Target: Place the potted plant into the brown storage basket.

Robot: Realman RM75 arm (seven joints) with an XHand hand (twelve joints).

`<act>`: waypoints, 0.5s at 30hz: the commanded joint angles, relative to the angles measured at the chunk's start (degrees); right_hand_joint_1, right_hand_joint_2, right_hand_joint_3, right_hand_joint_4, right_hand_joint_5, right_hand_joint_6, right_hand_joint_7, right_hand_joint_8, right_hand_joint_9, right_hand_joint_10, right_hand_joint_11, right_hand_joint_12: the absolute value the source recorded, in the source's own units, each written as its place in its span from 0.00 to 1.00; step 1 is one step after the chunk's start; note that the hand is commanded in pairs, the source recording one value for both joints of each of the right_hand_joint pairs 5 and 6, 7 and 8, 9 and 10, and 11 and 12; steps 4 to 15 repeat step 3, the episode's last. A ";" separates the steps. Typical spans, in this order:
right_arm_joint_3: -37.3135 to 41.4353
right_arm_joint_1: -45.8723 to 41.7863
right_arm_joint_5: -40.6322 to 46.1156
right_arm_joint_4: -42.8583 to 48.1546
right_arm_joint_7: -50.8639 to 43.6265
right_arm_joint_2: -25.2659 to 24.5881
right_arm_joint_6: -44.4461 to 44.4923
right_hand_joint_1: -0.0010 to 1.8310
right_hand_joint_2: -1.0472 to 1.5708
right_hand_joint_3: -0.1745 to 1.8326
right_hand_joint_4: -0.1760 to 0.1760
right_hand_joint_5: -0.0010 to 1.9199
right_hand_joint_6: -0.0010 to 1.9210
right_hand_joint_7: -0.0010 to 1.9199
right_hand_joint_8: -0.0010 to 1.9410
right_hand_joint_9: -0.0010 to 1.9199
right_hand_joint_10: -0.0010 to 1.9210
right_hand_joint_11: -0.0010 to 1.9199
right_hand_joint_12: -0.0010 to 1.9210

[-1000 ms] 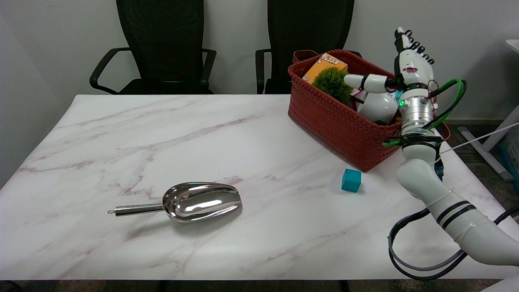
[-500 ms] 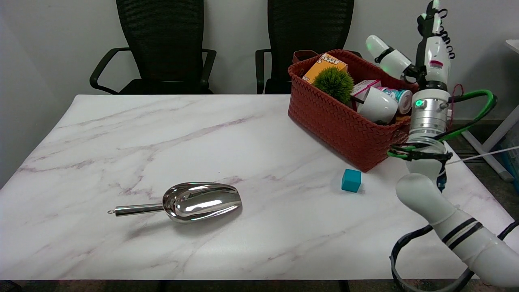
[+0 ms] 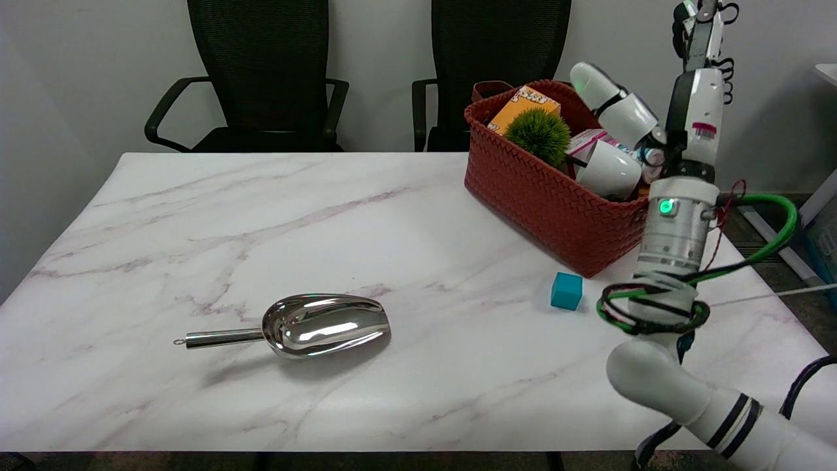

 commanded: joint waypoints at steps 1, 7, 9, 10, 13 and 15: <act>-18.61 -4.56 -8.82 -3.99 11.96 -0.16 24.04 0.42 0.68 0.00 0.50 0.00 0.00 0.11 0.11 0.13 0.13 0.15 0.15; -18.61 -5.43 -9.61 -4.62 14.15 -0.39 24.13 0.45 0.67 0.00 0.50 0.00 0.00 0.11 0.11 0.13 0.13 0.16 0.16; -18.61 -5.43 -9.61 -4.62 14.15 -0.39 24.13 0.45 0.67 0.00 0.50 0.00 0.00 0.11 0.11 0.13 0.13 0.16 0.16; -18.61 -5.43 -9.61 -4.62 14.15 -0.39 24.13 0.45 0.67 0.00 0.50 0.00 0.00 0.11 0.11 0.13 0.13 0.16 0.16; -18.61 -5.43 -9.61 -4.62 14.15 -0.39 24.13 0.45 0.67 0.00 0.50 0.00 0.00 0.11 0.11 0.13 0.13 0.16 0.16; -18.61 -5.43 -9.61 -4.62 14.15 -0.39 24.13 0.45 0.67 0.00 0.50 0.00 0.00 0.11 0.11 0.13 0.13 0.16 0.16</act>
